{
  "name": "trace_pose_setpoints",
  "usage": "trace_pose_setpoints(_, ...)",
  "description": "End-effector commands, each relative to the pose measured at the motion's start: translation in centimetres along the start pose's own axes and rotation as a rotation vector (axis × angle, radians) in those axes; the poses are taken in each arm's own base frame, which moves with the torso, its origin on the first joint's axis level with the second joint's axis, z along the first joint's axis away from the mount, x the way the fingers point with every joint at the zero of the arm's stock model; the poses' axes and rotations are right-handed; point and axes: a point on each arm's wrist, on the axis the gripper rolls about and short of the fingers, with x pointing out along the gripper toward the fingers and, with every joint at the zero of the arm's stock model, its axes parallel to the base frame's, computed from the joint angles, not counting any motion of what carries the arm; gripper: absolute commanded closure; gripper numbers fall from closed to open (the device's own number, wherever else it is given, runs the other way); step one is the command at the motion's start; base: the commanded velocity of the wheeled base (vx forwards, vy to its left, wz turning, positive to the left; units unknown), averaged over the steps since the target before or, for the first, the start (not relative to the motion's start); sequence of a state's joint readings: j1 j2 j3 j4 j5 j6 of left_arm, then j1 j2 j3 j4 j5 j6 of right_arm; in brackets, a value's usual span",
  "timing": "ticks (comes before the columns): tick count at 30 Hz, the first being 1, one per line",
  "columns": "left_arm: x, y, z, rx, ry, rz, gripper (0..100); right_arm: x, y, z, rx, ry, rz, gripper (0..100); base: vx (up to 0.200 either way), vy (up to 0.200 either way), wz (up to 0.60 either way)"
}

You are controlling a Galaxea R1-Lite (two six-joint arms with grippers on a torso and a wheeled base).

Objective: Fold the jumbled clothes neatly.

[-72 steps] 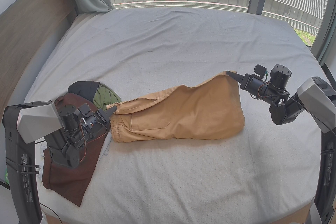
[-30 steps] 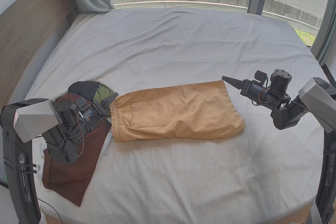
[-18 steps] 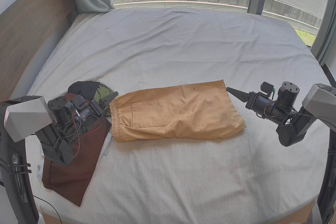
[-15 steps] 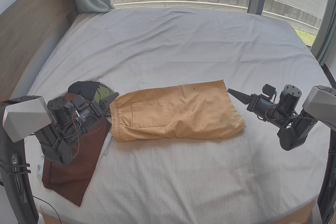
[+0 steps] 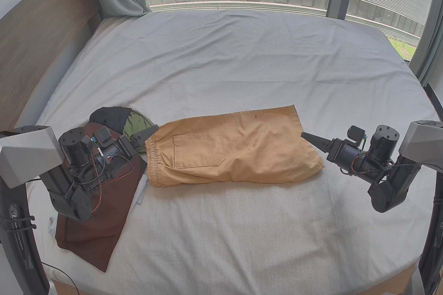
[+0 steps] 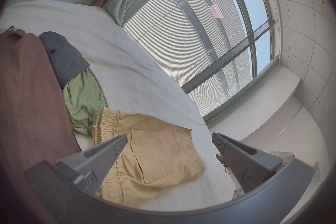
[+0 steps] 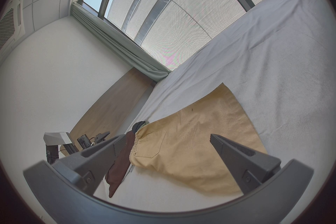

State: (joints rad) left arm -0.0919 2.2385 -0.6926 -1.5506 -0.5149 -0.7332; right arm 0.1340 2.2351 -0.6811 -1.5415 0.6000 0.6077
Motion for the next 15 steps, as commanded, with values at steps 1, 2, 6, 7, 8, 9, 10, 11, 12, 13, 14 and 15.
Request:
trace_pose_setpoints(1, -0.2, -0.4, -0.5, -0.008, 0.021, -0.003, 0, -0.1, 0.4, -0.7, 0.009, 0.025, 0.002, 0, 0.000, 0.000, 0.00)
trace_pose_setpoints(2, -0.1, -0.5, -0.7, -0.008, 0.027, -0.004, 0, 0.0, 0.5, -0.9, 0.011, 0.028, 0.002, 0, 0.000, 0.000, 0.00)
trace_pose_setpoints(6, -0.1, -0.4, -1.2, -0.009, 0.041, -0.001, 0, 0.3, 0.8, -1.2, 0.011, 0.035, 0.010, 0, 0.000, 0.000, 0.00)
trace_pose_setpoints(7, -0.2, -0.4, -1.2, -0.004, 0.043, 0.000, 0, 0.3, 0.8, -1.1, 0.011, 0.034, 0.009, 0, 0.000, 0.000, 0.00)
trace_pose_setpoints(8, -0.2, -0.4, -1.2, -0.003, 0.044, -0.001, 0, 0.3, 0.8, -1.1, 0.011, 0.034, 0.009, 0, 0.000, 0.000, 0.00)
trace_pose_setpoints(9, -0.2, -0.3, -1.3, 0.000, 0.050, 0.000, 0, 0.3, 0.8, -1.2, 0.013, 0.036, 0.007, 0, 0.000, 0.000, 0.00)
trace_pose_setpoints(10, -0.2, -0.3, -1.4, -0.001, 0.055, -0.002, 0, 0.2, 0.7, -1.3, 0.016, 0.040, 0.005, 0, 0.000, 0.000, 0.00)
trace_pose_setpoints(11, -0.3, -0.3, -1.5, -0.001, 0.062, -0.006, 0, 0.2, 0.6, -1.4, 0.018, 0.043, 0.003, 0, 0.000, 0.000, 0.00)
trace_pose_setpoints(12, -0.3, -0.3, -1.6, -0.002, 0.067, -0.005, 0, 0.2, 0.6, -1.5, 0.019, 0.044, 0.002, 0, 0.000, 0.000, 0.00)
trace_pose_setpoints(13, -0.4, -0.1, -1.8, -0.005, 0.074, -0.001, 0, 0.2, 0.6, -1.6, 0.022, 0.049, 0.001, 0, 0.000, 0.000, 0.00)
trace_pose_setpoints(14, -0.4, -0.1, -1.8, -0.007, 0.076, 0.000, 0, 0.1, 0.6, -1.7, 0.022, 0.051, -0.001, 0, 0.000, 0.000, 0.00)
trace_pose_setpoints(15, -0.4, 0.0, -1.9, -0.008, 0.078, 0.002, 0, 0.1, 0.6, -1.8, 0.026, 0.056, -0.003, 0, 0.000, 0.000, 0.00)
